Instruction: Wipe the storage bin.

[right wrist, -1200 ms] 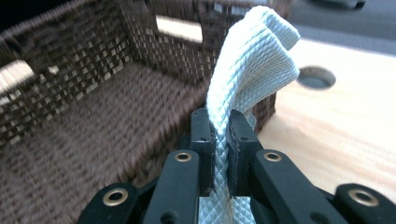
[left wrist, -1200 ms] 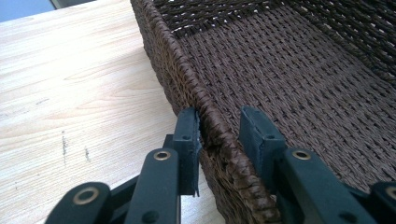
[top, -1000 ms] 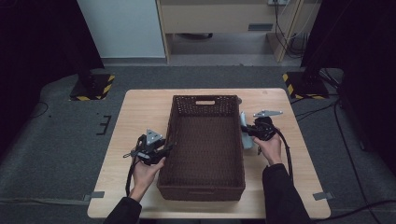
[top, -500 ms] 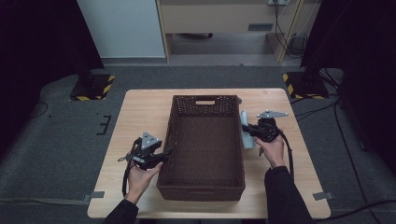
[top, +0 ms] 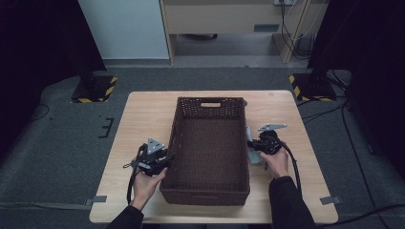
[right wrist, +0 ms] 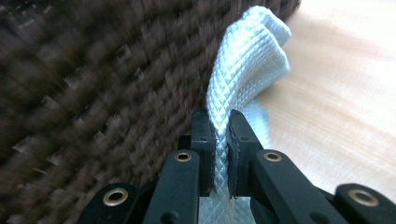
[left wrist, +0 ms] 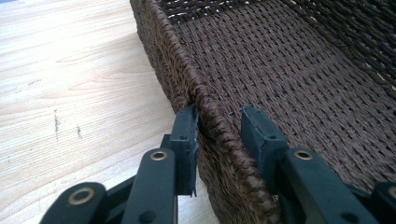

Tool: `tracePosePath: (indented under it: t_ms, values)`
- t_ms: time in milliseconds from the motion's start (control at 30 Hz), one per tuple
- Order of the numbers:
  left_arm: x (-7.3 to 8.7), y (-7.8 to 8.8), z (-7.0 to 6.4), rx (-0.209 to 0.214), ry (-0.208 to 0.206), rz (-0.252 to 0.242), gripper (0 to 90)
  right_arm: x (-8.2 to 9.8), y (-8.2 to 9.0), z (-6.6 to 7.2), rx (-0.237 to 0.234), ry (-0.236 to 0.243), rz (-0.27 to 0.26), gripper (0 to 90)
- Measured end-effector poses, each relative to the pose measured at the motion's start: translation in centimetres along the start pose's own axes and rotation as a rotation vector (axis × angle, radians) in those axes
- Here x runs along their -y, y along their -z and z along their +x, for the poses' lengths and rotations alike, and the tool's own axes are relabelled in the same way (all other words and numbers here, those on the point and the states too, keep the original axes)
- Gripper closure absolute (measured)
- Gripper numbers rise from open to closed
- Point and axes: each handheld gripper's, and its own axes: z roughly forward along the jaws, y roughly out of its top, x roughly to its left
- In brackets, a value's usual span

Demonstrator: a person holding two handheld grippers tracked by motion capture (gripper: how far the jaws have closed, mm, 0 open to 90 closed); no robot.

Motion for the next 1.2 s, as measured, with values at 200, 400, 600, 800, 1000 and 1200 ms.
tracePosePath:
  t_ms: [200, 400, 600, 800, 1000, 1200]
  values:
    - [0.0, 0.0, 0.0, -0.008, 0.011, -0.005, 67.5, -1.3, 2.0, 0.5, -0.028, 0.001, -0.099, 83.9]
    - [-0.3, -0.6, 0.0, -0.012, 0.02, -0.009, 67.6, -3.5, 5.2, 1.2, -0.054, 0.033, -0.216, 83.9]
    - [-0.4, -0.7, 0.1, -0.008, 0.007, -0.019, 65.6, -1.9, 3.7, 0.8, -0.033, 0.03, -0.124, 83.9]
    - [-0.3, -0.2, 0.6, 0.028, 0.016, -0.03, 52.6, 0.3, 1.2, 0.3, -0.014, 0.013, -0.015, 83.9]
    - [0.1, 1.0, 0.5, 0.061, -0.022, -0.027, 52.7, 0.3, 2.1, 0.9, -0.031, 0.001, -0.057, 83.8]
    - [0.4, 0.5, -0.1, 0.059, -0.039, -0.003, 61.0, -1.0, 6.1, 2.0, -0.068, 0.028, -0.22, 83.8]
